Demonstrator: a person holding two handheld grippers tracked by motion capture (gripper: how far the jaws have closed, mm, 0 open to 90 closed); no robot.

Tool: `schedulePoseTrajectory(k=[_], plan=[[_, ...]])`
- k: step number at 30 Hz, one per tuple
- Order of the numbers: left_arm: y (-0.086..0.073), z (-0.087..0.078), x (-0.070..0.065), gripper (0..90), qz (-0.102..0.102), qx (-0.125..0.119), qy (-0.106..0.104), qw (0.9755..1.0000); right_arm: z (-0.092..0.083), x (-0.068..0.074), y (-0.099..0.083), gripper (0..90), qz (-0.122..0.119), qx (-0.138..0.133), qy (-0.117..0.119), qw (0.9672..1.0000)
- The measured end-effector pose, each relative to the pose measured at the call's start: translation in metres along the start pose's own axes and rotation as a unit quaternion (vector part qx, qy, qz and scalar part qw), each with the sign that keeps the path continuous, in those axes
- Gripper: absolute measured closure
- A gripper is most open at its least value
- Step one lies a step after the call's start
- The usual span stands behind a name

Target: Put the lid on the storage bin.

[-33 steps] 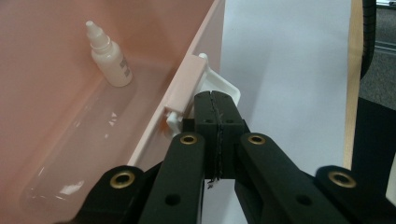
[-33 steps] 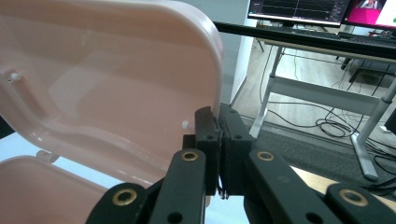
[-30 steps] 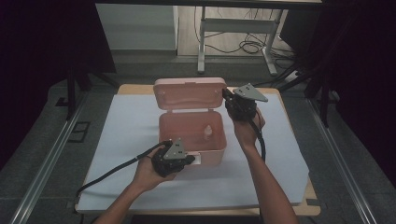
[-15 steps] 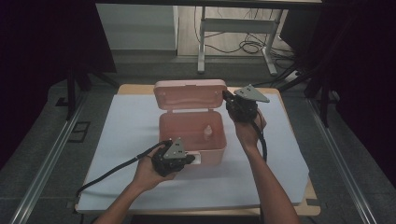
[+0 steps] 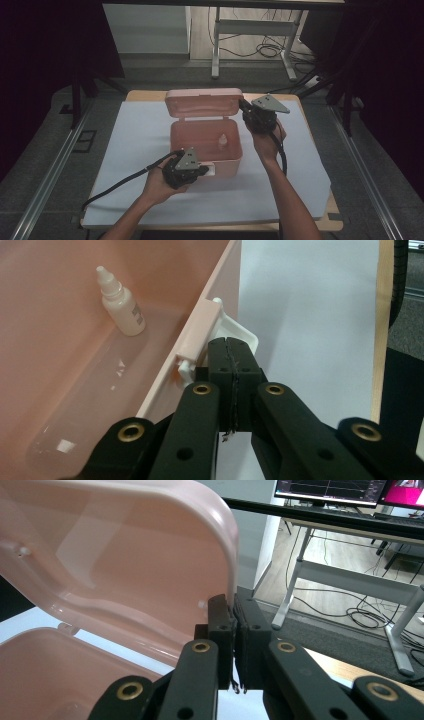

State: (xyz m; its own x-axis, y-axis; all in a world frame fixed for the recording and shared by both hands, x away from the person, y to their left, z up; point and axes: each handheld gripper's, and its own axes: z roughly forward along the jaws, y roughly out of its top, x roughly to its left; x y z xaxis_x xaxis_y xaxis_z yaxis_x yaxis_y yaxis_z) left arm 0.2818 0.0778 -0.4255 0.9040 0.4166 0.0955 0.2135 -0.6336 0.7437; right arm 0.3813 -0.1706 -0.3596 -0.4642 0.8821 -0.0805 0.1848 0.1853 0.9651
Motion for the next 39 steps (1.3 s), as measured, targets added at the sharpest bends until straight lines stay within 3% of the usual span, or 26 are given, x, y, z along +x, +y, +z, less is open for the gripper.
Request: schedulePoseTrajectory(k=[18,28,39], plan=[[0.0,0.0,0.0,90.0,-0.002,-0.002,0.0,1.0,-0.012,0.002,-0.009,85.5,-0.005,0.001,0.014,0.9999],[0.0,0.0,0.0,90.0,-0.005,-0.001,-0.002,1.0,-0.022,0.002,-0.014,84.2,-0.003,0.013,0.033,0.9994],[0.001,0.0,0.0,90.0,-0.006,0.0,-0.002,1.0,-0.037,-0.006,-0.018,82.8,0.047,0.034,0.091,0.9941]])
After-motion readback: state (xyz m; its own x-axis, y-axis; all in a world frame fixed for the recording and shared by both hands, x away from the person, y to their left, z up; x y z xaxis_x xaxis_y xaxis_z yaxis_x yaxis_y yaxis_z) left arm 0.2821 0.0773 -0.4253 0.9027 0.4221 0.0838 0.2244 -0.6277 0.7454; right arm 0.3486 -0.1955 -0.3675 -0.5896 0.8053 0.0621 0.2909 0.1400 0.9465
